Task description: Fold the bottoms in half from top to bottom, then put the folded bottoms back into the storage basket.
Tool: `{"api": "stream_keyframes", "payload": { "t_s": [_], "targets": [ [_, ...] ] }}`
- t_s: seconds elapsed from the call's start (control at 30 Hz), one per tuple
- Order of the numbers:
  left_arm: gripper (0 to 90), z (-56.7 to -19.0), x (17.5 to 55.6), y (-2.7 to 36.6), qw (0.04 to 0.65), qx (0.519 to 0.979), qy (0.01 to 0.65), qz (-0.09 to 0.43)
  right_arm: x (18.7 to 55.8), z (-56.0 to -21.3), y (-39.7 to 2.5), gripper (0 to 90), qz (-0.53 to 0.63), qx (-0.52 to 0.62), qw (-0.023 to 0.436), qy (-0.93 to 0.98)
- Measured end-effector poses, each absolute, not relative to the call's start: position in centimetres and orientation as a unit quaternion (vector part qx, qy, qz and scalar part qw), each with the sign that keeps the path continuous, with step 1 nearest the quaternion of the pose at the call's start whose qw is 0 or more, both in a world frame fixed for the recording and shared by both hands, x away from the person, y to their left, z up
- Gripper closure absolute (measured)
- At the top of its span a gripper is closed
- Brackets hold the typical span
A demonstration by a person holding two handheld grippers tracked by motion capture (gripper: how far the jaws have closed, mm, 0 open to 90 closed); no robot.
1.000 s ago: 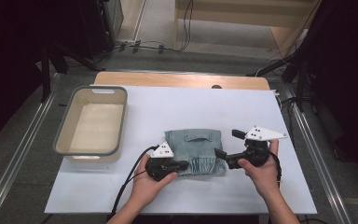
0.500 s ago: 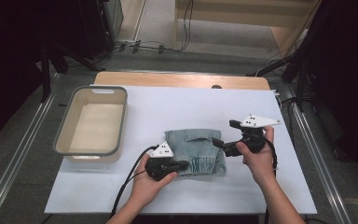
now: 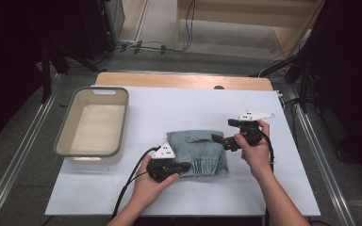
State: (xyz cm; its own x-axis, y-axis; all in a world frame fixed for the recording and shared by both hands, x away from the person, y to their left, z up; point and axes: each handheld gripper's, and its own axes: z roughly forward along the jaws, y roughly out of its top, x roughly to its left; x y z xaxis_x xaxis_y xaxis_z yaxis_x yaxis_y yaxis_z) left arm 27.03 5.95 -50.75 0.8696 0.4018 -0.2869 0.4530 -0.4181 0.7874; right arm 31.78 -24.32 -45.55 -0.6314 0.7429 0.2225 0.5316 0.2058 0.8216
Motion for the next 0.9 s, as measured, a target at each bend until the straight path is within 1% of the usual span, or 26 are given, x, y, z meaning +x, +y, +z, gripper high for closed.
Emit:
{"api": "stream_keyframes", "payload": {
  "t_s": [0.53,0.9],
  "targets": [
    [88.8,-50.8,27.1,6.0,0.477,0.841,0.255,-0.028,33.7,-48.0,-24.3,0.0,0.438,0.431,0.106,0.781],
    [88.8,-50.8,27.1,6.0,0.478,0.840,0.256,-0.030,34.9,-50.0,-24.1,1.6,0.433,0.448,0.072,0.779]
  ]
}}
